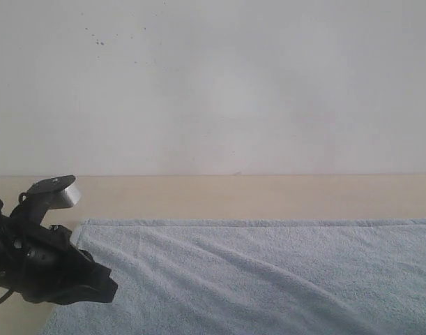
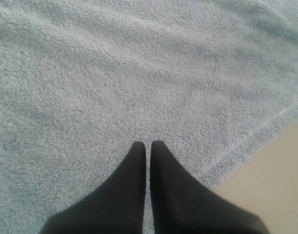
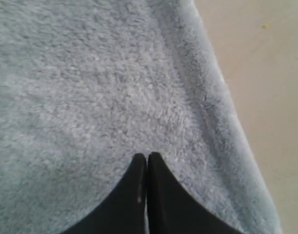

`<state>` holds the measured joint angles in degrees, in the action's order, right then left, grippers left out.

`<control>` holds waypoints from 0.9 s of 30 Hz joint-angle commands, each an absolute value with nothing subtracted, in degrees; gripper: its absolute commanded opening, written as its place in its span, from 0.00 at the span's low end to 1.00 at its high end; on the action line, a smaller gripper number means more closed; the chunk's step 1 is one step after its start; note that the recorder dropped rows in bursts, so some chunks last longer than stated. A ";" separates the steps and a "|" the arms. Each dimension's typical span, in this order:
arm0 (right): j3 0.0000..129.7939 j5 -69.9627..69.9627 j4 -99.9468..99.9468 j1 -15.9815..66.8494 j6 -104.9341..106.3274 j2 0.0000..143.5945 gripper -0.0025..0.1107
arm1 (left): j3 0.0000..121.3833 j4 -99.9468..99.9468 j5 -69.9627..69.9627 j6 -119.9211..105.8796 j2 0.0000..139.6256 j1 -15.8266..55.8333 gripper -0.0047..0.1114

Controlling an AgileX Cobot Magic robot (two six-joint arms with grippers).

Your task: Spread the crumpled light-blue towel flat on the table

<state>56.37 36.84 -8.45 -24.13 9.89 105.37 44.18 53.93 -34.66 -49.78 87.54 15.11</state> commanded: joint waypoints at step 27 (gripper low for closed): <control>56.60 27.58 0.75 -24.61 3.10 110.50 0.02 | 43.03 55.02 -34.49 -52.38 87.06 15.39 0.07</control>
<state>56.58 29.42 -3.98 -24.45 6.07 109.59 43.28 54.35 -34.93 -52.05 87.54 15.11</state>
